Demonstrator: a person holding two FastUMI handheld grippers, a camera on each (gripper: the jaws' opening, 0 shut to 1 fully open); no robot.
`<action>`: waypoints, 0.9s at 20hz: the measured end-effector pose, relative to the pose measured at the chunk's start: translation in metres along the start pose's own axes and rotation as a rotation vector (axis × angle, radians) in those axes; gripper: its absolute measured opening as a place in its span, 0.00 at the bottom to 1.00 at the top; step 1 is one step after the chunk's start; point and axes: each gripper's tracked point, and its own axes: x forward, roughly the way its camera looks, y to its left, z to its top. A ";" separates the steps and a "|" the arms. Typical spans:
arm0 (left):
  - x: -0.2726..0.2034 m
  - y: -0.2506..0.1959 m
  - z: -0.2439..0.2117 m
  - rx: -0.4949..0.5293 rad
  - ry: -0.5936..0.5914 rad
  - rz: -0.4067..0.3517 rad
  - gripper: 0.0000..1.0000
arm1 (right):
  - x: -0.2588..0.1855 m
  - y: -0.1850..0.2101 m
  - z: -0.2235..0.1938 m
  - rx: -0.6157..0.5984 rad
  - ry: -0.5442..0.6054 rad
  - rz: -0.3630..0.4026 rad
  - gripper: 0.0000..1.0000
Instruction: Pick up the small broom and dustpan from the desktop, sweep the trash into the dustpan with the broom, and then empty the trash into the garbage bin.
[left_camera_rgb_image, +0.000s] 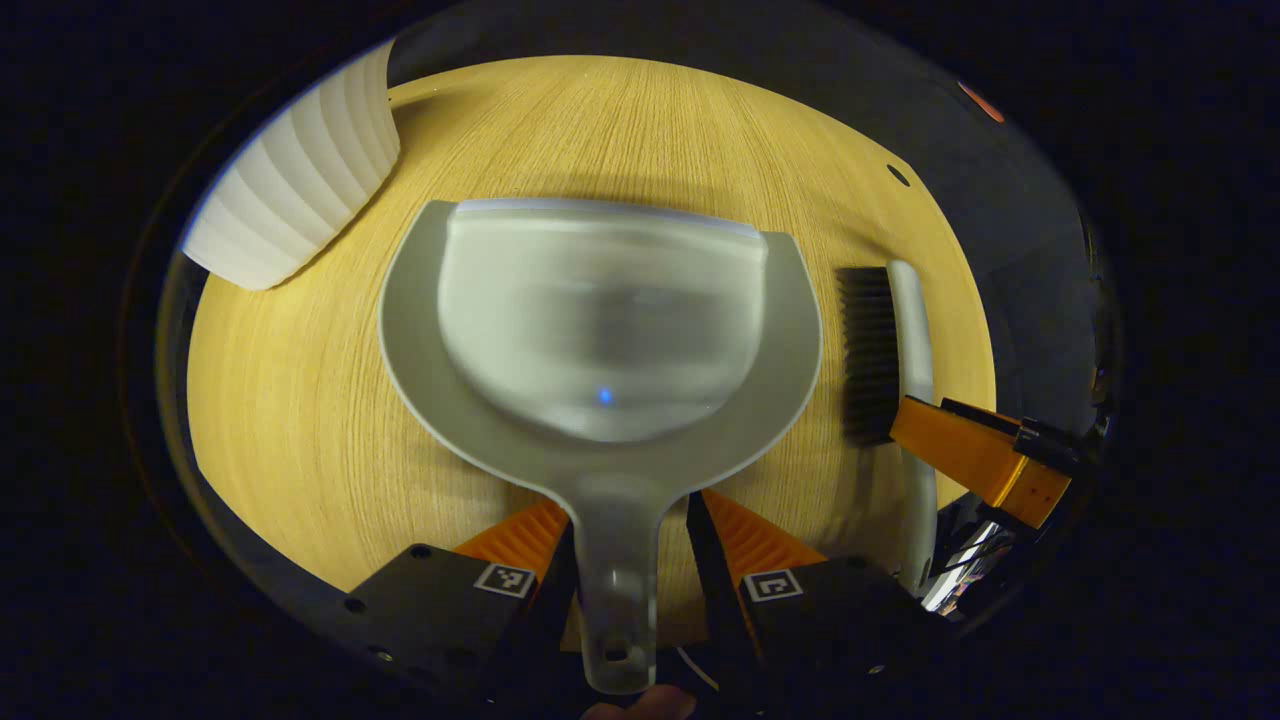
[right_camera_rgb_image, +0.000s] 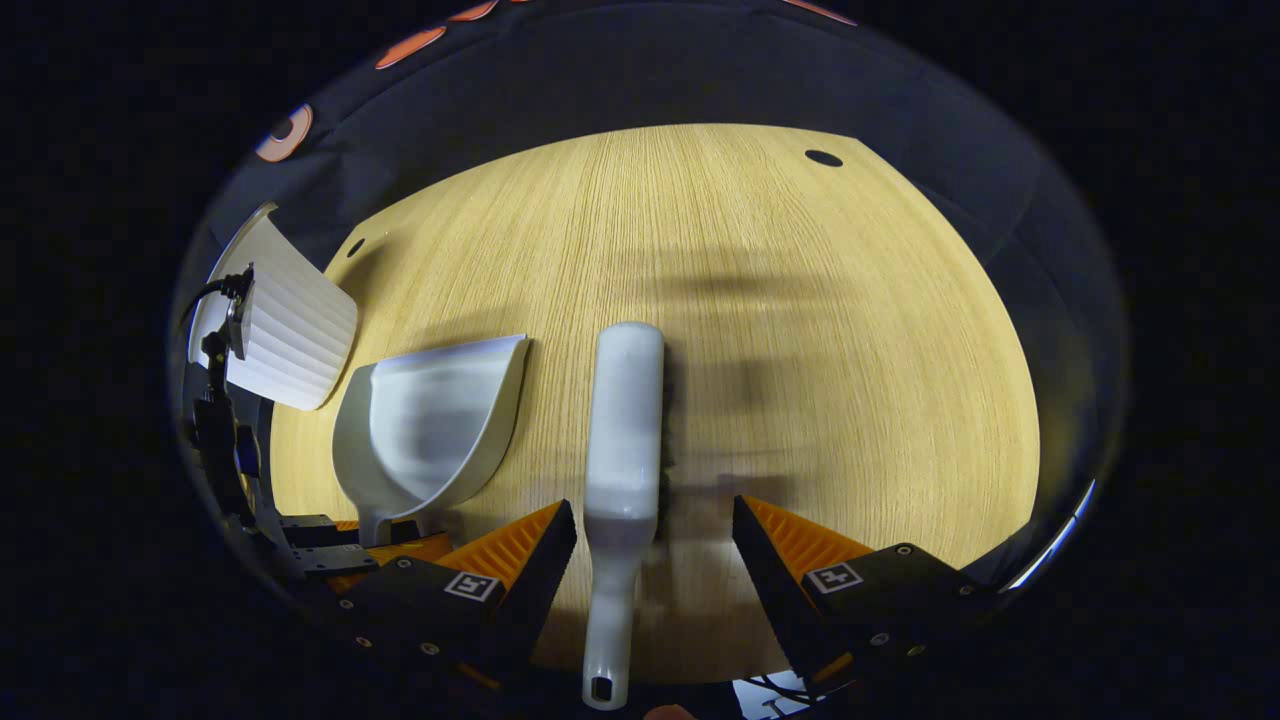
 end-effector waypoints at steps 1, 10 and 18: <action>-0.006 0.001 0.003 -0.003 -0.011 -0.005 0.65 | -0.003 -0.001 0.002 -0.002 -0.012 -0.001 0.95; -0.054 0.000 0.046 0.158 -0.266 0.028 0.74 | -0.069 0.000 0.065 -0.078 -0.280 -0.035 0.95; -0.096 0.018 0.146 0.174 -0.763 0.103 0.92 | -0.147 0.005 0.139 -0.070 -0.611 -0.040 0.95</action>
